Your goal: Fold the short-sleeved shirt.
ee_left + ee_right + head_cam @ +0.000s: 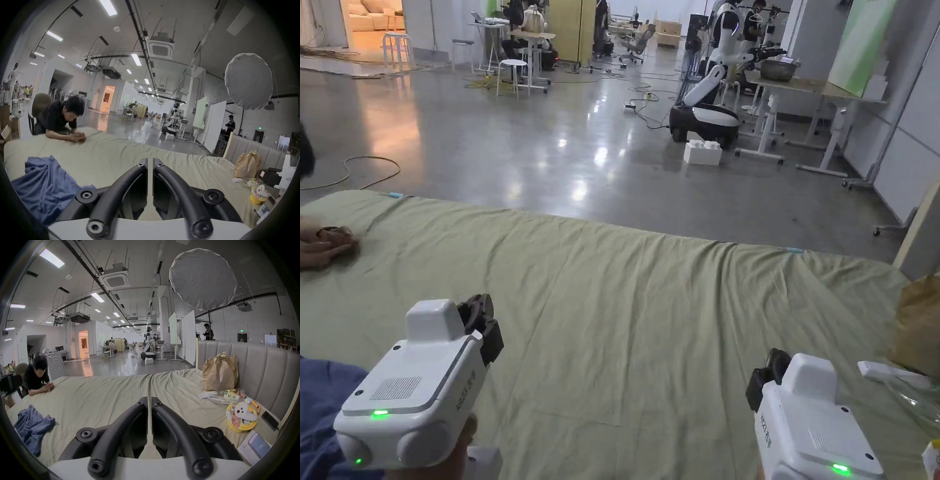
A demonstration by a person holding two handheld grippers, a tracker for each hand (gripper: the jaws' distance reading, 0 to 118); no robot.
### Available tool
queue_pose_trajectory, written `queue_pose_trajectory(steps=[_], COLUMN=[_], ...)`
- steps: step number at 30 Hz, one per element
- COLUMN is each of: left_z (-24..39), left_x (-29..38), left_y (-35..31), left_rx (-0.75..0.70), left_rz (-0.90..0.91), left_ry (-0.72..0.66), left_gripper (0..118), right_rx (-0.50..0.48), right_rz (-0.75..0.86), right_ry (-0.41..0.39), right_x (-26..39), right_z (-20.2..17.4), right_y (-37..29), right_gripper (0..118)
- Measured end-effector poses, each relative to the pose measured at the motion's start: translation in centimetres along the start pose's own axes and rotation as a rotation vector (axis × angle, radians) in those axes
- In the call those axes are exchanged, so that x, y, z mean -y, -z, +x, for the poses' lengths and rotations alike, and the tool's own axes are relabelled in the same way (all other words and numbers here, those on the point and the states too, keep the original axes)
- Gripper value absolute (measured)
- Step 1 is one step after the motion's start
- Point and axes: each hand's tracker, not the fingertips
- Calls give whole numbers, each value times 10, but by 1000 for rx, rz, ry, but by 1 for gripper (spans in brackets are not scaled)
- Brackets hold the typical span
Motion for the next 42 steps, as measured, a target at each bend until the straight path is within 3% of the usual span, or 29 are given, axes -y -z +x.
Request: queue_pose_trajectory(steps=[4,12,22,26,28,29,30,32,38,40,42], left_z=[1,-28,-187,-246,-268,-276,-284,-295,-316,-319,-313], left_x=[-4,-2,0,13,24,31,40,52,96,111,114], left_y=[-1,-14,-23,-22,-17,-16,-15,-13,6,13,12], left_rx=[1,-21,-157,-258,-283,-300,-320,-308,-307,-357,-349], left_rz=[-20,-135,-535,-676,-764,-787,-810,-820,-990,-1042,-1022], left_ry=[73,167,43,74,83,90,113,117,-13,5,35], left_gripper=[5,5,5,6,22,51,72,98,101,89,85], right_rx=[-12,-61,-117,-137,-150,-155,-158,-160,-178,-182,-187], right_rz=[54,3,-57,-78,-89,-98,-110,-125,-124,-132,-143], right_ry=[-94,-106,-140,-144,-146,-139,-114,-85,-129,-139,-149], right_x=[-5,-4,15,22,25,26,25,26,28,30,32], right_z=[-6,-17,-35,-46,-51,-53,-54,-57,-71,-74,-76], right_y=[-7,-5,2,4,6,7,8,8,9,9,10], right_gripper=[5,5,5,5,5,5,5,5,5,5,5])
